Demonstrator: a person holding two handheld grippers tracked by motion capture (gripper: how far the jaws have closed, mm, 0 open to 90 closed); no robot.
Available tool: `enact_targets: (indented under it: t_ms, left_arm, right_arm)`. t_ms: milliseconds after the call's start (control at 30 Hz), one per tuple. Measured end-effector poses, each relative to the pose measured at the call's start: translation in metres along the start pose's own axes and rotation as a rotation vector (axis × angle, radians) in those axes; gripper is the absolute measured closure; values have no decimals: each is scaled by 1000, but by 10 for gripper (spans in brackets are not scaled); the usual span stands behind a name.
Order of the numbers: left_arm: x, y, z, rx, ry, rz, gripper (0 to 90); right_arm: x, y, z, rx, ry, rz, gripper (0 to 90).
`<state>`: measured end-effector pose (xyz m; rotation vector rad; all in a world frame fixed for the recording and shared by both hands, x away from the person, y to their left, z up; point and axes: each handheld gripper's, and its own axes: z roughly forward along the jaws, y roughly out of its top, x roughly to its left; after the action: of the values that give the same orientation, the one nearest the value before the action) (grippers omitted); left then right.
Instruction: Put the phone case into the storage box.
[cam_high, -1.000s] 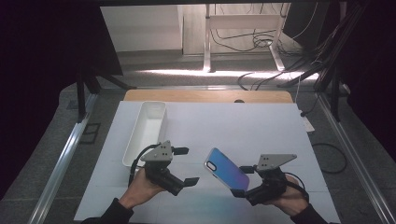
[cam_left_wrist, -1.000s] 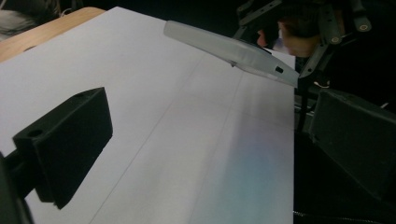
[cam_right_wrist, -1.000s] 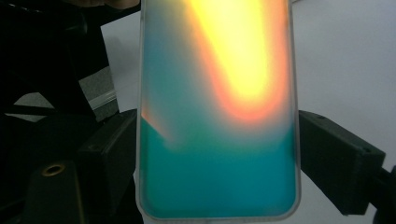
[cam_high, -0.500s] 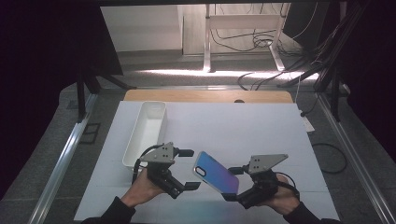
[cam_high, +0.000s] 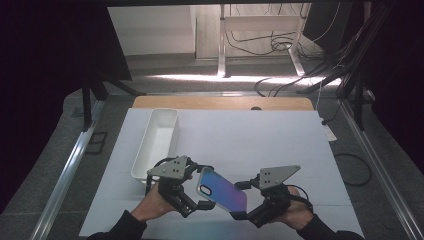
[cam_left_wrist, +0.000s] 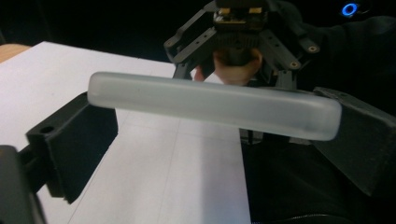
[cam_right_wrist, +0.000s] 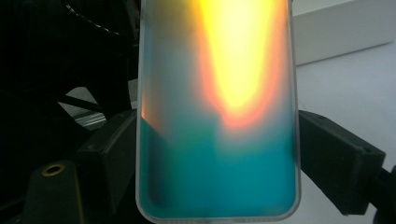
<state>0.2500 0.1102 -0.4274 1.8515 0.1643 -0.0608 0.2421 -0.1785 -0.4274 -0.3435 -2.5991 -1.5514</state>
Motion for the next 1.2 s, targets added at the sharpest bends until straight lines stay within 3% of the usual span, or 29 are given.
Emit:
enact_targets:
  t_ms: [433,667,867,1000,1200]
  left_arm:
    - [-1,-1,0,-63,-68,3,123]
    - [-2,2,-3,-56,-88,-17,162]
    - [-8,6,-2,-26,-59,-2,172]
    - [-10,8,-2,-14,-39,3,174]
    - [-9,8,-3,15,-10,2,174]
  right_arm:
    - [2,0,1,-18,49,-14,168]
    - [1,-1,1,-26,51,-49,162]
    - [0,-2,1,-34,44,-78,151]
    - [-3,-3,2,-25,52,-61,127]
    - [-5,-4,1,-11,-8,-58,63]
